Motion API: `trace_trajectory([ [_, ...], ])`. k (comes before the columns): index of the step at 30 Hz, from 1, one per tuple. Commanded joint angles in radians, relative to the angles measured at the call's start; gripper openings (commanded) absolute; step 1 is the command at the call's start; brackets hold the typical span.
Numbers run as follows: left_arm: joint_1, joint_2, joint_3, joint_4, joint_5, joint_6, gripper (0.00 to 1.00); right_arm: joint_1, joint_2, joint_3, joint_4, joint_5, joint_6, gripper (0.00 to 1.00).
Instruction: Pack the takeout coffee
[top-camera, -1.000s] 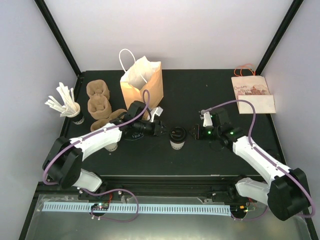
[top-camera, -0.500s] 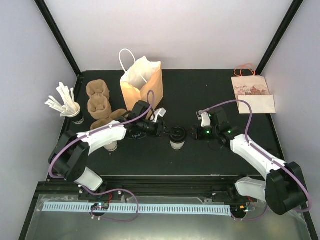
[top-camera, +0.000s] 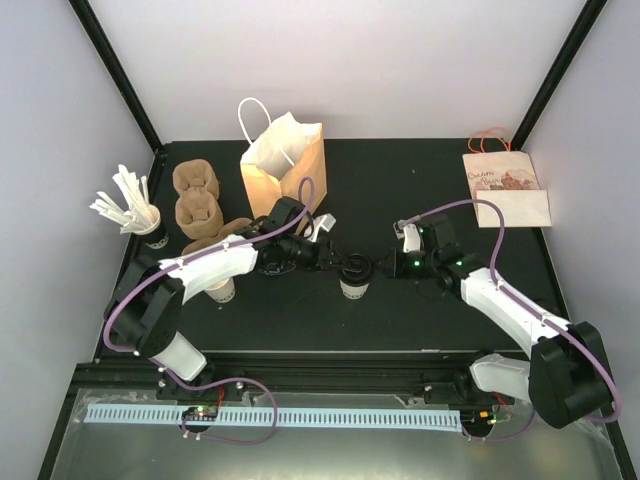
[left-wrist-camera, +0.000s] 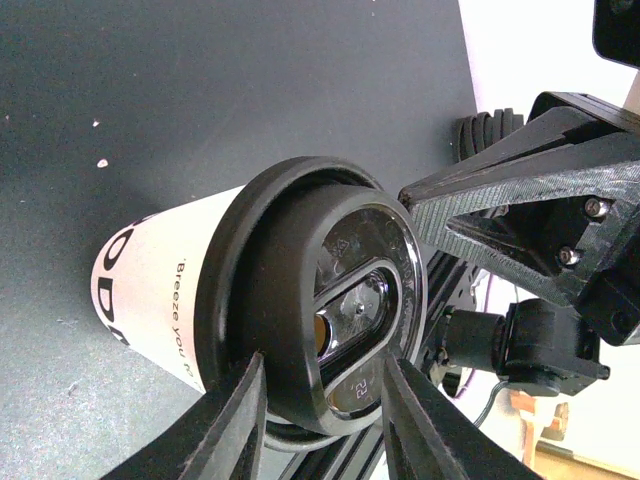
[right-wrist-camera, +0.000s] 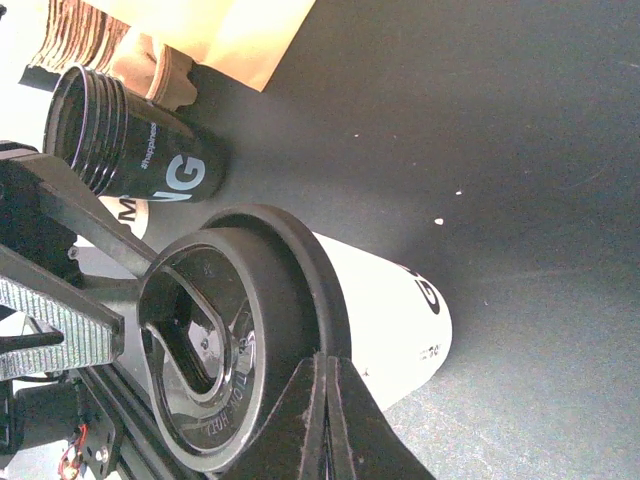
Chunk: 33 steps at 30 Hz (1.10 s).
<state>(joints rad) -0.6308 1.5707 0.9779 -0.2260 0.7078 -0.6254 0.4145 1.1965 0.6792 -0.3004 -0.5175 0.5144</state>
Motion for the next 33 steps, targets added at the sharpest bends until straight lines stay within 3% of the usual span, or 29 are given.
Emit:
trace_trajectory([
  [1, -0.01, 0.021, 0.033, -0.033, -0.02, 0.029, 0.34, 0.0, 0.024, -0.05, 0.009, -0.025, -0.014, 0.01],
  [14, -0.02, 0.05, 0.04, -0.064, -0.046, 0.056, 0.34, 0.0, 0.077, -0.114, -0.003, -0.052, -0.077, 0.09],
  [24, -0.022, 0.069, 0.028, -0.068, -0.066, 0.068, 0.33, 0.0, 0.111, -0.159, 0.02, -0.033, -0.077, 0.08],
  [33, -0.022, 0.095, 0.09, -0.084, -0.069, 0.086, 0.34, 0.002, 0.026, -0.095, -0.053, -0.071, -0.086, 0.11],
])
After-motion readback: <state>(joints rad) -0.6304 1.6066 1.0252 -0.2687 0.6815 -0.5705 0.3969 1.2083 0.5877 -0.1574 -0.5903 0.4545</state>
